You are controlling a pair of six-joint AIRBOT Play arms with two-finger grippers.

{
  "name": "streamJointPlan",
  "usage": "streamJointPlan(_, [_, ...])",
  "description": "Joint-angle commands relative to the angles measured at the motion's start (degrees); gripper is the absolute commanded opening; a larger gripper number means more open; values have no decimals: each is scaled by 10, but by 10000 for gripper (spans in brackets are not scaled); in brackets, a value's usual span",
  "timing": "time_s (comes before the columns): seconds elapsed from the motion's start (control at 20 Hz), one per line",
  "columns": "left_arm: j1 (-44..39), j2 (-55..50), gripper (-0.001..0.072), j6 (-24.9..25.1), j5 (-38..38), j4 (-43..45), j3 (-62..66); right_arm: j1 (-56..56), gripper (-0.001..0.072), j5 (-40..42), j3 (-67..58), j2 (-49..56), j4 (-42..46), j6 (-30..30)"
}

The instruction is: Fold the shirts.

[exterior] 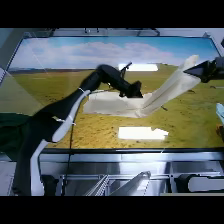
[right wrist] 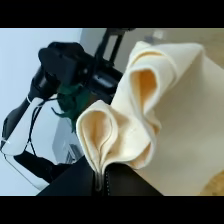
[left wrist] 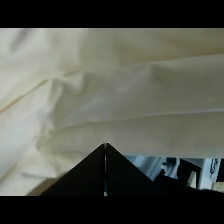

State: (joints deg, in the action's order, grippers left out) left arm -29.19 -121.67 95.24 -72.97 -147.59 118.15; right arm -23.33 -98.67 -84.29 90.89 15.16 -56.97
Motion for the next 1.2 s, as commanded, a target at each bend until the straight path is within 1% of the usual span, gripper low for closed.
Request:
streamJointPlan(0.0, [97,159,14,44,-114,-7,-38,132,18,58,0,-6,0,2])
streamJointPlan(0.1, [173,281,14,44,-159,55,-92,244,18,150,0,2,44,17])
streamJointPlan(0.15, [209,336,14,44,-169,82,-120,297,18,203,0,10,64,17])
streamJointPlan(0.2, [246,395,14,44,-171,111,-154,349,18,257,0,25,84,17])
streamJointPlan(0.3, [310,493,15,45,-165,158,-227,433,17,349,0,68,91,17])
streamJointPlan(0.4, [365,565,15,61,-165,165,-301,494,16,435,-3,120,82,17])
streamJointPlan(0.5, [405,615,15,68,-155,165,-372,535,16,473,-29,177,63,17])
streamJointPlan(0.55, [417,636,15,73,-144,163,-409,549,19,479,-45,203,51,18])
streamJointPlan(0.6, [425,653,15,84,-137,157,-440,557,55,478,-61,224,30,26])
streamJointPlan(0.65, [428,666,15,89,-134,156,-468,556,253,476,-68,232,13,26])
streamJointPlan(0.7, [432,679,15,89,-134,156,-494,547,299,474,-70,229,2,26])
streamJointPlan(0.85, [434,708,16,100,-126,155,-555,473,302,414,-70,175,23,33])
streamJointPlan(0.9, [434,715,15,103,-120,155,-572,438,302,393,-70,150,43,19])
streamJointPlan(1.0, [434,726,15,104,-120,155,-601,360,302,332,-70,98,109,-26])
streamJointPlan(1.05, [434,730,16,111,-119,155,-613,319,301,297,-68,73,148,-57])
streamJointPlan(1.15, [434,738,16,114,-119,155,-635,248,302,255,-34,22,225,-105])
